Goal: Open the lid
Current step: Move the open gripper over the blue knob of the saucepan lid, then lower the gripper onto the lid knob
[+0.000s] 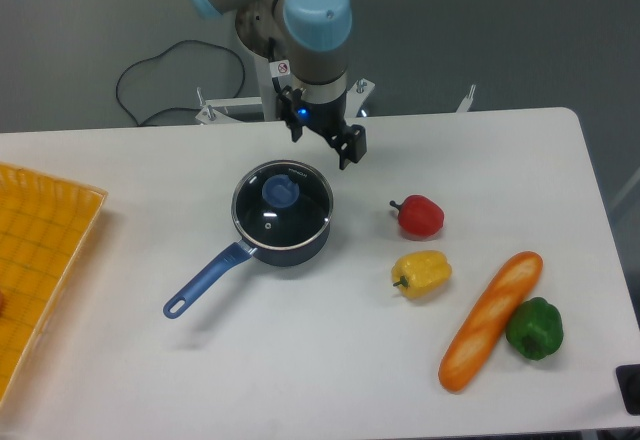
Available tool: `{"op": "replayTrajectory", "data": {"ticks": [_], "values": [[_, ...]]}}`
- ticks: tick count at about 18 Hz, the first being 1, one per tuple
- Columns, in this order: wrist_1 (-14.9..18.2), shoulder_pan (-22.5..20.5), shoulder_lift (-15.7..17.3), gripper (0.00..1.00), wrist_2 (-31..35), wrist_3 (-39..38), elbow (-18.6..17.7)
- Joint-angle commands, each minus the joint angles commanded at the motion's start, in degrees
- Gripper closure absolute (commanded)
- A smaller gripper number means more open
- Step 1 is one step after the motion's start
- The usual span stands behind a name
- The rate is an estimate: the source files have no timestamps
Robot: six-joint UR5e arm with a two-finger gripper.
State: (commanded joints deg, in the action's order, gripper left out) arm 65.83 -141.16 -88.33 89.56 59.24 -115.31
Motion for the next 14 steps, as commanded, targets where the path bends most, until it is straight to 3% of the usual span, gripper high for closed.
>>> {"op": "replayTrajectory", "data": {"ticks": [14], "values": [[-3.5, 5.6, -3.4, 0.0, 1.5, -5.4, 0.1]]}}
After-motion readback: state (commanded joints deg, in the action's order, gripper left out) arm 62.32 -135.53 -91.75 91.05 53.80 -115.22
